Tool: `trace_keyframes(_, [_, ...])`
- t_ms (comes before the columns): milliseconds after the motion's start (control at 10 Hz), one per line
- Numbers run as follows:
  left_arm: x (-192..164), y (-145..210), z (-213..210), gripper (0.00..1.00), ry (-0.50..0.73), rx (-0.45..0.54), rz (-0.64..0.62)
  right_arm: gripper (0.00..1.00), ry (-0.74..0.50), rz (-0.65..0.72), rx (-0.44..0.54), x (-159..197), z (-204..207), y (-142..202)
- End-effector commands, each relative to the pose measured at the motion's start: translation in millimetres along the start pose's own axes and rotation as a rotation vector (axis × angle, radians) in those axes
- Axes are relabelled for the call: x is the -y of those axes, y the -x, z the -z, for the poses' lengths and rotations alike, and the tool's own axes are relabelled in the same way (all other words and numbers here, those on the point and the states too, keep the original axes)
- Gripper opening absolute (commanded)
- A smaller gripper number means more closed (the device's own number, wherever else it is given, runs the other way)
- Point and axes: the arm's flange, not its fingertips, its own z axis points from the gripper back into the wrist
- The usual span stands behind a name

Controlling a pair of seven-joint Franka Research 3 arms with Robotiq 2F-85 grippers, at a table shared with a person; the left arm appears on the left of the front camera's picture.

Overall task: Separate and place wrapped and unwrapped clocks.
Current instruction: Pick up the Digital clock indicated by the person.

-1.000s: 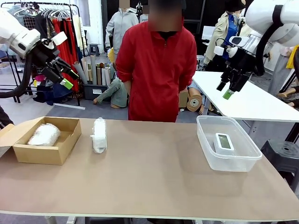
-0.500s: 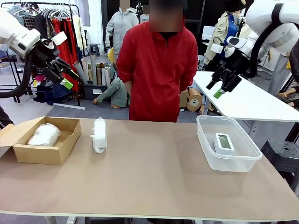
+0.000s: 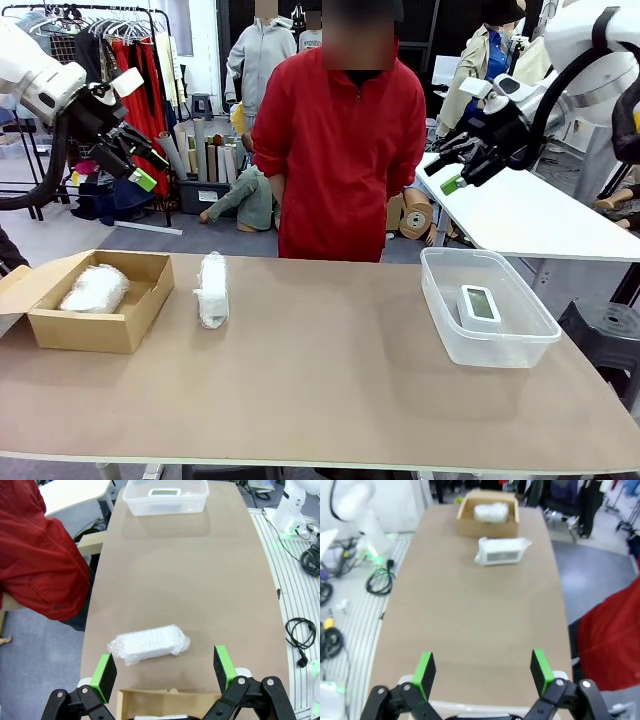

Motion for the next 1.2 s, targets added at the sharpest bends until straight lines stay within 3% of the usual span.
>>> trace_keyframes(0, [2.5,-0.2,-1.1,1.0,0.003,-0.01,0.001,1.0,0.048,0.026,0.067,1.9,-14.6,6.1])
trace_keyframes(300, [2.5,-0.2,-1.1,1.0,0.003,-0.01,0.001,1.0,0.096,0.035,0.027,1.8,-21.3,14.7])
trace_keyframes(400, [2.5,-0.2,-1.1,1.0,0.003,-0.01,0.001,1.0,0.052,0.035,0.04,2.2,-24.4,15.1])
trace_keyframes(1100, [2.5,-0.2,-1.1,1.0,0.003,-0.01,0.001,1.0,0.052,0.035,0.04,2.2,-24.4,15.1])
